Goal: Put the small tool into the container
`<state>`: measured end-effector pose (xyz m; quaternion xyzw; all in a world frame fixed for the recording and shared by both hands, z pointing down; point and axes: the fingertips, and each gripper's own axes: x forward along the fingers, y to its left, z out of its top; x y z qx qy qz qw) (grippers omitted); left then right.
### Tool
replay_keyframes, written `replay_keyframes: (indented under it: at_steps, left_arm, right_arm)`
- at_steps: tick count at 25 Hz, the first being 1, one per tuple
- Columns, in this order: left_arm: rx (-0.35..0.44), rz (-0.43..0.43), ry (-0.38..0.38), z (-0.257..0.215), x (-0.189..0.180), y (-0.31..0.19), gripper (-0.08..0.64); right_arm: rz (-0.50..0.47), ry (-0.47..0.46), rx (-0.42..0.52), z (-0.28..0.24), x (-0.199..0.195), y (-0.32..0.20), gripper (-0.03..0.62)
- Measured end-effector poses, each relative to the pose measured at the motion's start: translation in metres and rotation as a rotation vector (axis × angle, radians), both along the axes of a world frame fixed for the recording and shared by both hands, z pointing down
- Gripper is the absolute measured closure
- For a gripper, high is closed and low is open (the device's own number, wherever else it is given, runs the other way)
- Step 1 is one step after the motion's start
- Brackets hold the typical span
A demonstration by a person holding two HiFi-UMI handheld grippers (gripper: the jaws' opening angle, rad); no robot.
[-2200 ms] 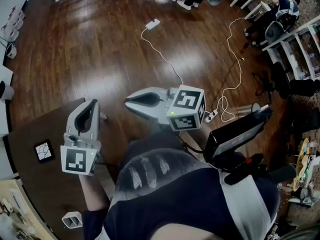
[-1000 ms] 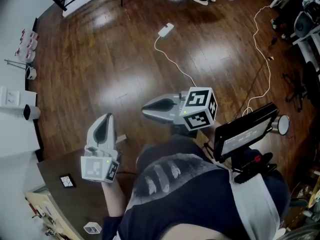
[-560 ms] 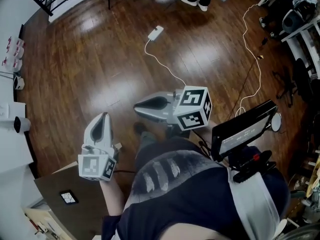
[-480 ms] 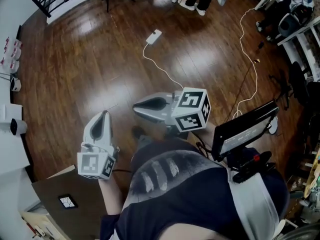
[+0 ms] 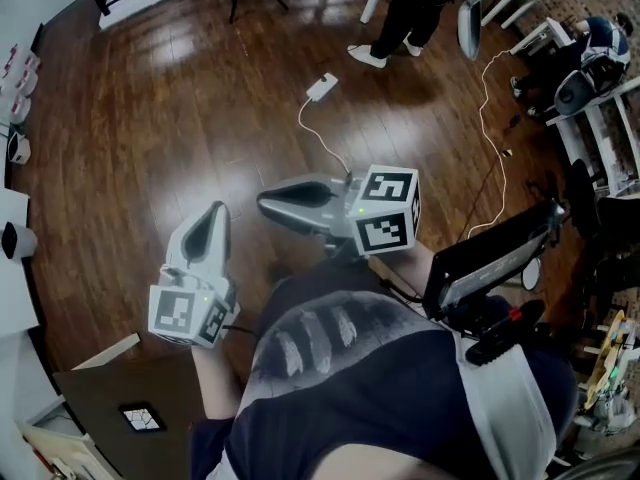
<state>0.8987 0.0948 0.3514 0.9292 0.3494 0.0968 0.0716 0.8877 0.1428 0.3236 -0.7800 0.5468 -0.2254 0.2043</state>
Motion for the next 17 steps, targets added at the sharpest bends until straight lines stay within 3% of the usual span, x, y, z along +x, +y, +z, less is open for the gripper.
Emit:
replay_keyframes:
  at_steps: [9, 17]
  left_arm:
    - [-0.024, -0.173, -0.034, 0.009, 0.034, -0.066, 0.56]
    - [0.015, -0.33, -0.067, 0.014, 0.103, -0.08, 0.56]
  right_arm:
    - [-0.183, 0.004, 0.012, -0.002, 0.046, -0.067, 0.592]
    - [-0.327, -0.081, 0.072, 0.013, 0.132, -0.082, 0.592]
